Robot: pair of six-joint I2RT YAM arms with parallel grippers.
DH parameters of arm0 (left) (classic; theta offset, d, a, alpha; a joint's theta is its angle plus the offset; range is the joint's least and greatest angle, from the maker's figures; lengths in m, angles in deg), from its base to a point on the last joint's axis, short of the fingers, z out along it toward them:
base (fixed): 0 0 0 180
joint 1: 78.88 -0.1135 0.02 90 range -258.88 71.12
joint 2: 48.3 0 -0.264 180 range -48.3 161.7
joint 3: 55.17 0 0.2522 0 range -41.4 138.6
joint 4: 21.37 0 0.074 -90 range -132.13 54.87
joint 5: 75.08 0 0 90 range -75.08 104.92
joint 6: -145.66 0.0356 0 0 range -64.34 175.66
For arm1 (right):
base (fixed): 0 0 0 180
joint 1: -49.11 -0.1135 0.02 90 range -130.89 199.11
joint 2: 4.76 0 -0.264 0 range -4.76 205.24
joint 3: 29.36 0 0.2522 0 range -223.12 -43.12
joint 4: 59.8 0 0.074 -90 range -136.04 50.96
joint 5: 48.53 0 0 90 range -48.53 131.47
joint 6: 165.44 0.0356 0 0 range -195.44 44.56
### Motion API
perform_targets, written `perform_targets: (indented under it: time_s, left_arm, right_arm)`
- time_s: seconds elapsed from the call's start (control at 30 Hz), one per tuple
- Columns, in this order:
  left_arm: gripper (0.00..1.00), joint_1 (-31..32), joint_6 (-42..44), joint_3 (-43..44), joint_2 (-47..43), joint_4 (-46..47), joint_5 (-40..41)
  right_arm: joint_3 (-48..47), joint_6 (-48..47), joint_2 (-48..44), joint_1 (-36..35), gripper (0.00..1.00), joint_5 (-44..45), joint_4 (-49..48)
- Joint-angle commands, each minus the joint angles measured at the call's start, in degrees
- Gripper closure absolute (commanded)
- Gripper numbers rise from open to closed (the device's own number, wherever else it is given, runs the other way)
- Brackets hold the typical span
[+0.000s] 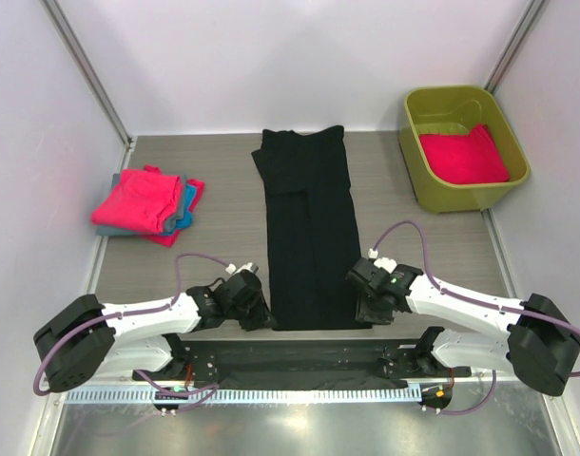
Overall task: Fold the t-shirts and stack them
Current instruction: Fold the tshirt
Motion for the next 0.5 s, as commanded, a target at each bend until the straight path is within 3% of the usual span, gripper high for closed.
perform_targets:
  time_s: [0.0, 0.17, 0.23, 0.27, 0.3, 0.47]
  left_arm:
    - [1.0, 0.2, -0.3, -0.3, 0.4, 1.1, -0.1]
    - [1.0, 0.2, -0.3, -0.3, -1.0, 1.0, 0.2]
    - [1.0, 0.2, -0.2, -0.1, -1.5, 0.7, 0.2]
    - [1.0, 0.2, -0.2, 0.0, -1.9, 0.3, 0.2]
    - [1.0, 0.2, -0.2, 0.2, -2.2, 0.2, 0.4]
    - [1.0, -1.0, -0.6, 3.6, -2.8, 0.8, -0.4]
  right_arm:
    - [0.6, 1.0, -1.1, -0.1, 0.6, 0.4, -0.5]
    - [1.7, 0.8, 0.6, -0.1, 0.65, 0.9, -1.3]
    - [1.5, 0.8, 0.6, 0.0, 0.77, 1.0, -1.3]
    - [0.5, 0.7, 0.4, -0.1, 0.91, 1.7, -1.0]
    - [-0.2, 0.7, 0.0, -0.1, 0.99, 2.1, -0.5]
    - [-9.7, -0.7, 1.1, -0.1, 0.99, 7.2, 0.9]
